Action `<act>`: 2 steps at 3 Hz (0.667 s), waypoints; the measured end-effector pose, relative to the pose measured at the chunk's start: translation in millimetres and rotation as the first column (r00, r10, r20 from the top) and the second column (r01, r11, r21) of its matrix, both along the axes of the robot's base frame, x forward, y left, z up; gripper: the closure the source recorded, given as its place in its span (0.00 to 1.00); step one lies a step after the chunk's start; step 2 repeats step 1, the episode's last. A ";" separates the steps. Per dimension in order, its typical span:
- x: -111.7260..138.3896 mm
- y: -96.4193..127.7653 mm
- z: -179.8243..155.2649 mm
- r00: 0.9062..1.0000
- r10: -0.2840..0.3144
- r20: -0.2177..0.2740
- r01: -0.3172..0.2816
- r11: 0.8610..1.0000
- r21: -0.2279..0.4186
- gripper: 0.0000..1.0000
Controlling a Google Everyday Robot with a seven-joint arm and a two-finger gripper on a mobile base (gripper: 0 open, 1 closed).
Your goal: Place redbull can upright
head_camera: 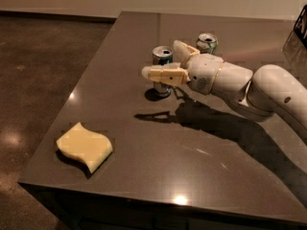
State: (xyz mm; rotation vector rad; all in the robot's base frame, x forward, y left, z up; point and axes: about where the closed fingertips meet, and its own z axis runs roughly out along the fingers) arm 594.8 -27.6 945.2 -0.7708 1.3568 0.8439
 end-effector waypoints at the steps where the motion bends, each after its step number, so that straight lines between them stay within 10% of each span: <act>1: 0.0 0.1 0.0 1.000 0.000 0.000 0.000 1.000 0.000 0.00; 2: 0.0 0.1 0.0 1.000 0.000 0.000 0.000 1.000 0.000 0.00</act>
Offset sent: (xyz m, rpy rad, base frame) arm 0.0000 0.0000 0.0000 0.0000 0.0000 0.0000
